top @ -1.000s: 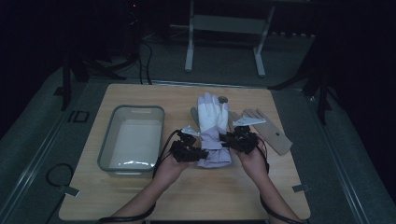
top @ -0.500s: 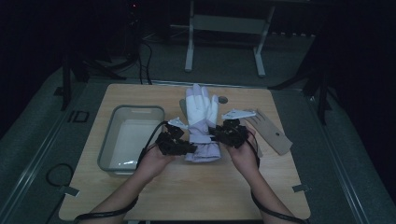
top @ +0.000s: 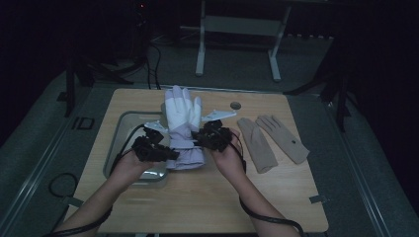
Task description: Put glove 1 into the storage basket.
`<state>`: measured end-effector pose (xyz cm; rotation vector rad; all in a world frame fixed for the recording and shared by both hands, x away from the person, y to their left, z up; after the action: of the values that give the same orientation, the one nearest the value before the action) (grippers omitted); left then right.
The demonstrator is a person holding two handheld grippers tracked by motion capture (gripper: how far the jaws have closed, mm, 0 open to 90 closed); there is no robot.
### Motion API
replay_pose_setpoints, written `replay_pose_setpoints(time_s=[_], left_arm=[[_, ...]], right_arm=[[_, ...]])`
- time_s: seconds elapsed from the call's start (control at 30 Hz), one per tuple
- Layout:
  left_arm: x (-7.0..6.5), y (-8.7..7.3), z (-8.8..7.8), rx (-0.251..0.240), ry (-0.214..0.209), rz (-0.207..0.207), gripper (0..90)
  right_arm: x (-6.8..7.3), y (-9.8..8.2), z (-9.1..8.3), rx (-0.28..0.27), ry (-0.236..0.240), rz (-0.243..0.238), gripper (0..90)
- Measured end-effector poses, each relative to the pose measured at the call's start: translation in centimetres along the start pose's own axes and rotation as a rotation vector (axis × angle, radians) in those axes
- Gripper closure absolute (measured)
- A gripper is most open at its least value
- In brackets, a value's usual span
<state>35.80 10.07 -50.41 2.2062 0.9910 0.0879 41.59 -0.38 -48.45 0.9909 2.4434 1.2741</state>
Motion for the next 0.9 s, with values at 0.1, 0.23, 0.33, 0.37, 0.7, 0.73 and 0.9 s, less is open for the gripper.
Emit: replay_pose_setpoints(time_s=[0.1,0.23,0.33,0.37,0.7,0.73,0.9], left_arm=[[1.0,-0.6,-1.2,0.009,0.015,0.001,75.6],[2.6,-1.4,-2.9,0.009,0.030,-0.010,75.7],[4.0,-2.4,-4.1,0.017,0.032,-0.023,75.6],[4.4,-2.7,-4.4,0.023,0.034,-0.023,75.6],[8.3,-7.2,-5.1,0.124,0.031,-0.064,75.5],[8.4,-7.5,-4.9,0.133,0.024,-0.069,75.5],[8.9,-8.8,-3.4,0.157,0.008,-0.095,75.2]], right_arm=[[1.2,0.9,1.1,0.000,0.017,-0.004,78.9],[2.7,2.2,2.4,-0.007,0.030,-0.011,79.0],[3.9,3.0,3.7,-0.007,0.044,-0.012,79.0],[4.4,3.3,4.3,-0.009,0.051,-0.010,79.0],[7.7,2.3,10.6,0.049,0.129,0.031,79.0],[7.7,2.3,10.6,0.049,0.129,0.031,79.0],[7.7,0.6,12.1,0.104,0.128,0.041,79.0]])
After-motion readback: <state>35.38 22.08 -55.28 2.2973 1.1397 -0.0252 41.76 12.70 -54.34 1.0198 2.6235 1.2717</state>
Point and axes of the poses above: each handheld gripper's, and its own axes: z roughly forward along the jaws, y roughly out of its top, x roughly to its left, the point moved 10 cm from there along z, roughly forward along the jaws, and after that the axes turned 3 degrees about y, right-handed, at the moved point
